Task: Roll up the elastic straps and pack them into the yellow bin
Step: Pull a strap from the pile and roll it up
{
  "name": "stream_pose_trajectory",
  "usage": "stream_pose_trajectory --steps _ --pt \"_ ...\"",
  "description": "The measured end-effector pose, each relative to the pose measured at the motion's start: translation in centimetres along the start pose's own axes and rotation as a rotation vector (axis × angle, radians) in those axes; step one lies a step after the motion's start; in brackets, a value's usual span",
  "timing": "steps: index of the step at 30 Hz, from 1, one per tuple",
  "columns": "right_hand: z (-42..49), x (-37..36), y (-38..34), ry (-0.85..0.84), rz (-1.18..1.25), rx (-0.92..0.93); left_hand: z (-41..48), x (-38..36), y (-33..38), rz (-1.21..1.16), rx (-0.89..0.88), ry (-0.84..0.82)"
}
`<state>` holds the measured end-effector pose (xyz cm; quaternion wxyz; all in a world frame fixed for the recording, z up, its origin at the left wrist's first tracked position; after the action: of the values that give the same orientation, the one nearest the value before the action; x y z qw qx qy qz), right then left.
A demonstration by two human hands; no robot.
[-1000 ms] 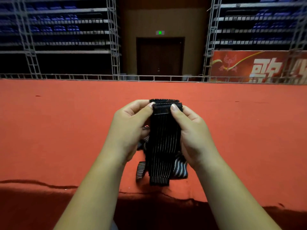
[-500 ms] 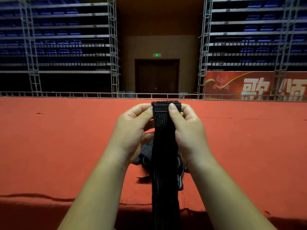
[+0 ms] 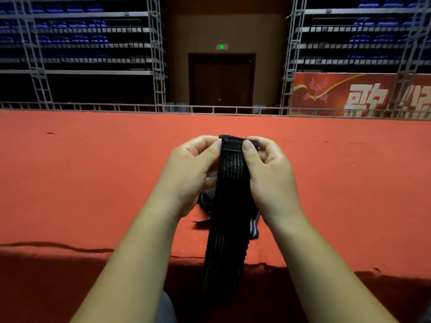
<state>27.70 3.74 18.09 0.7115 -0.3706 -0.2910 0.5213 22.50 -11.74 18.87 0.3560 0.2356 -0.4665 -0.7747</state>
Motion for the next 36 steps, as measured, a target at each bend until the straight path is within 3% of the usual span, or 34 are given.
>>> stream_pose_trajectory --steps 10,14,18,23,26,31,36 --pt "-0.3 1.0 7.7 0.009 -0.053 -0.086 1.2 0.3 -8.6 0.011 0.036 0.047" --pt "-0.8 1.3 10.9 0.015 -0.048 -0.189 2.0 0.1 -12.0 -0.154 0.053 0.123" --pt "-1.4 1.2 15.1 -0.051 -0.070 -0.304 3.0 0.7 -15.5 -0.301 0.115 0.210" --pt "-2.2 0.7 19.7 -0.201 -0.130 -0.400 4.1 2.1 -19.6 -0.344 0.166 0.289" --pt "-1.8 0.6 21.3 -0.209 -0.154 -0.400 4.4 2.8 -21.7 -0.360 0.210 0.335" --pt "-1.1 1.2 23.3 -0.184 -0.278 -0.383 4.6 3.8 -23.2 -0.227 0.242 0.287" --pt "-1.6 1.2 24.9 -0.264 -0.235 -0.497 4.3 5.0 -23.7 0.034 0.233 0.255"
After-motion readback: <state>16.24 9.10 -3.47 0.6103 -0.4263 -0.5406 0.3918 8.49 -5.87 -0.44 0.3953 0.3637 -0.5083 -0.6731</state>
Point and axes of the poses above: each hand's wrist, its own z-axis towards the middle knuckle, its own x-axis out of the back of the hand, y = z × x, the point moved 6 cm from there along z, towards the middle knuckle, and after that the axes turned 14 degrees about -y, right-handed, at the moved point
